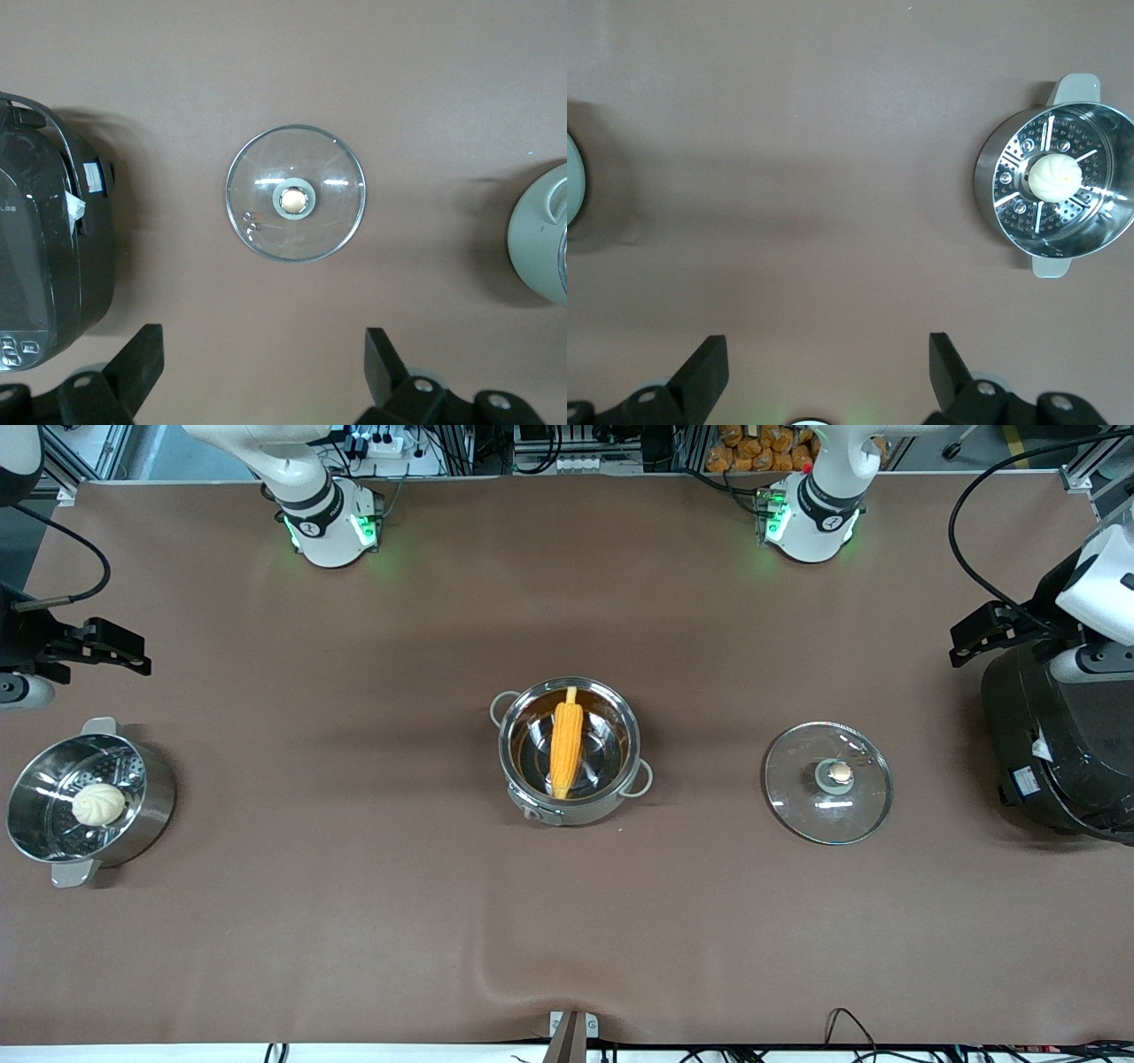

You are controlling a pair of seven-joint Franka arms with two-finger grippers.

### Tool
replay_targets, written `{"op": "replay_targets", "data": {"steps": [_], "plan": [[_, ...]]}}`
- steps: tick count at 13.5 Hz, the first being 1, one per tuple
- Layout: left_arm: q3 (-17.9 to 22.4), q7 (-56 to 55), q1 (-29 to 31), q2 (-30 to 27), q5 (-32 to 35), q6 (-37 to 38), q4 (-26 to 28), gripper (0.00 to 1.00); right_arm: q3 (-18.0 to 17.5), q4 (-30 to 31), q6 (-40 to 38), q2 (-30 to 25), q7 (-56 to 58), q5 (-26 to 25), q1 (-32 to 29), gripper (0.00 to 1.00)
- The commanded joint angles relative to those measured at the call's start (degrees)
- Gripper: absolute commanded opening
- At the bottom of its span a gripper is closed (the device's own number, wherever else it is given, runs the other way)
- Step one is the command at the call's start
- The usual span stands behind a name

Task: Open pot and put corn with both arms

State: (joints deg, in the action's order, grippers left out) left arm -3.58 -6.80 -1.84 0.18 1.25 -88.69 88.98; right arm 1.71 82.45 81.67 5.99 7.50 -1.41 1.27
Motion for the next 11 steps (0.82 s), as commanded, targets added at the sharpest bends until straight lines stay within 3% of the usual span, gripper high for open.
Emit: {"op": "replay_targets", "data": {"steps": [1,11], "plan": [[-0.3,0.7,0.5,0.3,-1.1,0.1,-0.9,1.00,0.1,1.1,0.0,-1.2,-0.1,0.2,0.9,1.00],[-0.3,0.6,-0.1,0.3,-0.4,0.7,-1.7,1.00,0.1,1.2,0.9,-0.6,-0.1,0.2,2.2,1.00]]}}
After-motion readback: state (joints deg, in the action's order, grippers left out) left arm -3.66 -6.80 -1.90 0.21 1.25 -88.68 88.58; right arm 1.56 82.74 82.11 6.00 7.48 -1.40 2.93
